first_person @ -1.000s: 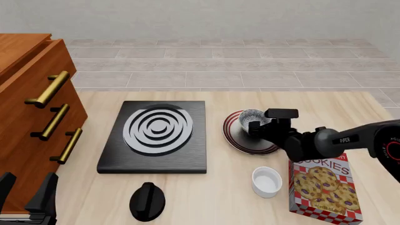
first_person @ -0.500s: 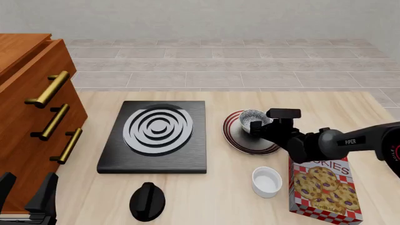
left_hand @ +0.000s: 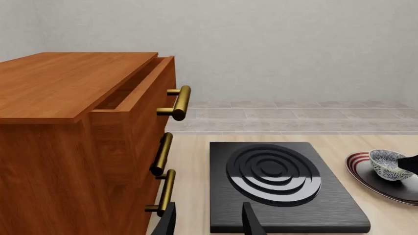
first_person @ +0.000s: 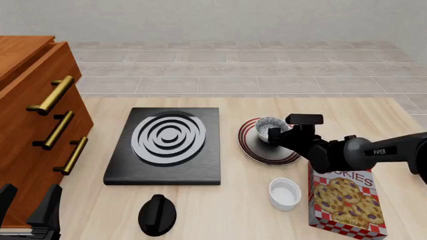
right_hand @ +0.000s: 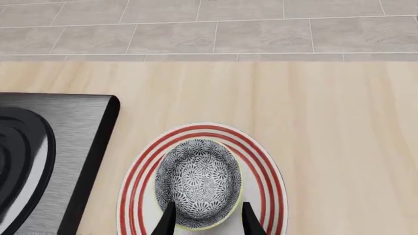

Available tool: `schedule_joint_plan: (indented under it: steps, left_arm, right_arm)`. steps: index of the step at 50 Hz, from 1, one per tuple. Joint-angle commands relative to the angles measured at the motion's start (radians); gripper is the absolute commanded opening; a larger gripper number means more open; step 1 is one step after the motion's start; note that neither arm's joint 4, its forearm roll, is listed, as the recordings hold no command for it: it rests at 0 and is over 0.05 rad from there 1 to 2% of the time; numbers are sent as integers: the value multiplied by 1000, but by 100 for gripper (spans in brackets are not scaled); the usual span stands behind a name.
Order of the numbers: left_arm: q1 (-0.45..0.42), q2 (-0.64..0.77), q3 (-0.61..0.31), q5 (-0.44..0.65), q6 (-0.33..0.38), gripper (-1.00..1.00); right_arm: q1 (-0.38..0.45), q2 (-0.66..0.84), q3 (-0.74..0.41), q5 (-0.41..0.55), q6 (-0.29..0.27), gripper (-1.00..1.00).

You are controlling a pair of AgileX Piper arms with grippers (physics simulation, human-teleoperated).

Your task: Pick the akita bowl next to the ramekin and place it on the plate.

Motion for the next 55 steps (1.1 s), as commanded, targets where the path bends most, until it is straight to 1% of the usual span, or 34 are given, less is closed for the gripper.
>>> schedule_joint_plan:
  steps: [1, 34, 47, 53, 55]
  left_arm:
    - [0, 0, 0, 0, 0, 100]
    - [0, 0, 0, 0, 0, 100]
    - [0, 0, 0, 0, 0, 100]
    - [0, 0, 0, 0, 0, 100]
    - [0, 0, 0, 0, 0, 100]
  right_arm:
    - [-1, -14, 6, 5, -3, 100]
    - [0, -60, 25, 22, -10, 100]
    - [-1, -108, 41, 42, -18, 100]
    - [-2, -150, 57, 40, -32, 100]
    - [-1, -155, 63, 37, -28, 100]
